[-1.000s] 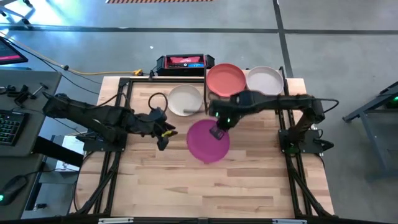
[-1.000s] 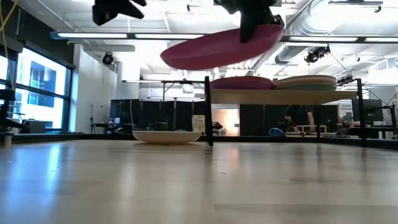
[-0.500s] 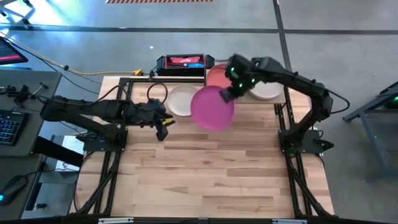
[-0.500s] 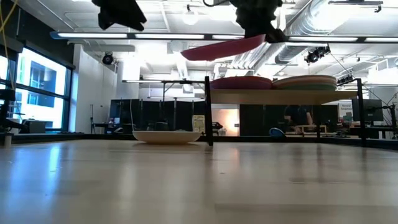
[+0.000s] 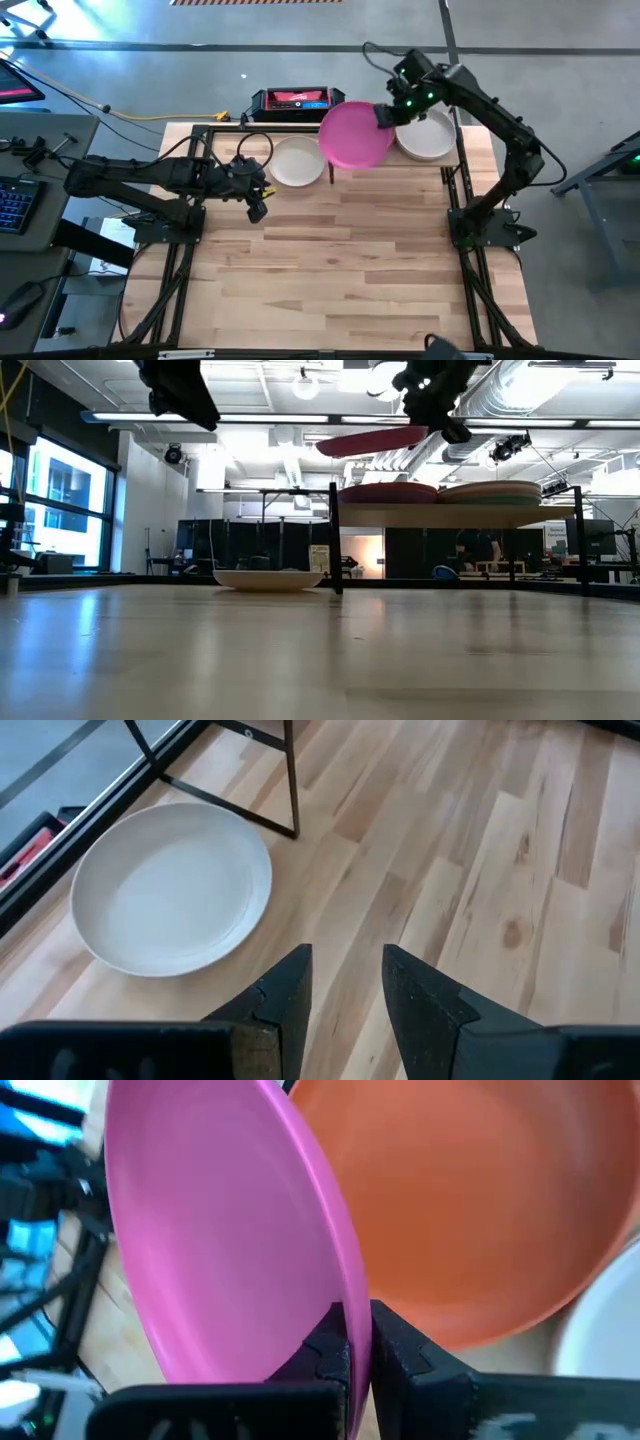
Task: Place and stack plates onto a shelf
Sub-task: Stack the pink plate on top of the orange plate on the shelf
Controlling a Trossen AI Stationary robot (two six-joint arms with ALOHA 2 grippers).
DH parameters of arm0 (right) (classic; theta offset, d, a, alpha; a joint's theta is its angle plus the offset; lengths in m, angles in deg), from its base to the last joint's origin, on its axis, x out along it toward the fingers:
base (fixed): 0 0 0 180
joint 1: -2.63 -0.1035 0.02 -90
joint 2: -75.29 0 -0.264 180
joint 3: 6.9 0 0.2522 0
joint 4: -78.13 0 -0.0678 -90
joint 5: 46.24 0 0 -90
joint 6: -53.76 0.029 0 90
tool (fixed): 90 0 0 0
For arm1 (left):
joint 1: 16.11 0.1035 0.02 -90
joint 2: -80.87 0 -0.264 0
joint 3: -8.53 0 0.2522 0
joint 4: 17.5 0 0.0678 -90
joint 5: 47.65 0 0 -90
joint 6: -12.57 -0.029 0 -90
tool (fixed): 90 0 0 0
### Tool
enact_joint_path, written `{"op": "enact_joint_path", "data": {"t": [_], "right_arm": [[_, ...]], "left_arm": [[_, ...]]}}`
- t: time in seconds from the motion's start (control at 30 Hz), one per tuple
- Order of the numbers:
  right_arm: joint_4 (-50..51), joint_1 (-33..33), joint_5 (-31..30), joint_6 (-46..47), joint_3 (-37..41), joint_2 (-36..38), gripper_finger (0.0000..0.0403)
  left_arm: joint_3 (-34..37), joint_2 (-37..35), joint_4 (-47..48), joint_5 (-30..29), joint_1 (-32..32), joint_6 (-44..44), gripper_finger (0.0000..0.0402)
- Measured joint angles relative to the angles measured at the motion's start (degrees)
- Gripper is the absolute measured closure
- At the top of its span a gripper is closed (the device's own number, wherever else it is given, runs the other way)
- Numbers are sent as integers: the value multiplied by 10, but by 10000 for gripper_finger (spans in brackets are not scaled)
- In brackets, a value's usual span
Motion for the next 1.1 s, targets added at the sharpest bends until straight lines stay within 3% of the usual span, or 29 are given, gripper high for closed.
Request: {"op": "enact_joint_path", "data": {"t": [0.6, 0.87, 1.1], "right_arm": [[-19, 146, 110, -71, 0, -24, 403], [-31, 163, 159, -99, 0, -56, 403], [-5, 163, 160, -135, 0, -89, 403]], "left_arm": [[0, 0, 0, 0, 21, 7, 291], [0, 0, 0, 0, 61, 7, 291], [0, 0, -1, 8, 85, 12, 291]]}}
